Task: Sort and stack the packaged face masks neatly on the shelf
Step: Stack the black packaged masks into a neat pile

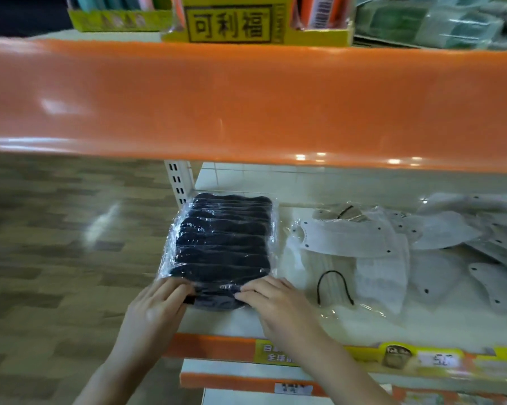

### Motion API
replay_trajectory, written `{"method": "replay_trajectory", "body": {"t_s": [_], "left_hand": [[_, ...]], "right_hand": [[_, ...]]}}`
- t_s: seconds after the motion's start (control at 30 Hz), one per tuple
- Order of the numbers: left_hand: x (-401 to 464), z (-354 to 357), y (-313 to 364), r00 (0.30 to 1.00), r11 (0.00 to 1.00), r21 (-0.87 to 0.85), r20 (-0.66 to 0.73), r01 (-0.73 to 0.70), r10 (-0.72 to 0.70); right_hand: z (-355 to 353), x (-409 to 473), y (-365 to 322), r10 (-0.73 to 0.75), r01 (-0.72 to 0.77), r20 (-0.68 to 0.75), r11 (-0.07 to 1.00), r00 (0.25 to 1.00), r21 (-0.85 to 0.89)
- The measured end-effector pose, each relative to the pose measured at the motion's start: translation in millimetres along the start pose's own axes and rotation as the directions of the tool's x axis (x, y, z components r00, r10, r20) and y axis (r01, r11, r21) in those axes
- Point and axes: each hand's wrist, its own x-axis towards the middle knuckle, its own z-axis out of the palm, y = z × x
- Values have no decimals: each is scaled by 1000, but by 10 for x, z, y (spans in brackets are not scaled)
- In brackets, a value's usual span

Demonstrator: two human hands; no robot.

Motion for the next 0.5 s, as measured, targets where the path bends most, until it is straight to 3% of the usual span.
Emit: {"method": "replay_trajectory", "body": {"t_s": [0.1, 0.33, 0.5], "left_hand": [[-84, 73, -89, 995, 999, -37, 95, 33, -29], [-64, 97, -105, 988, 996, -72, 146, 57, -46], [-74, 127, -145, 978, 996, -30, 194, 82, -75]], "right_hand": [[60, -48, -56, 70, -71, 58, 997, 996, 11], [155, -30, -181, 176, -176, 4, 983, 984, -52], [207, 32, -305, 257, -253, 55, 965, 965, -65]]}}
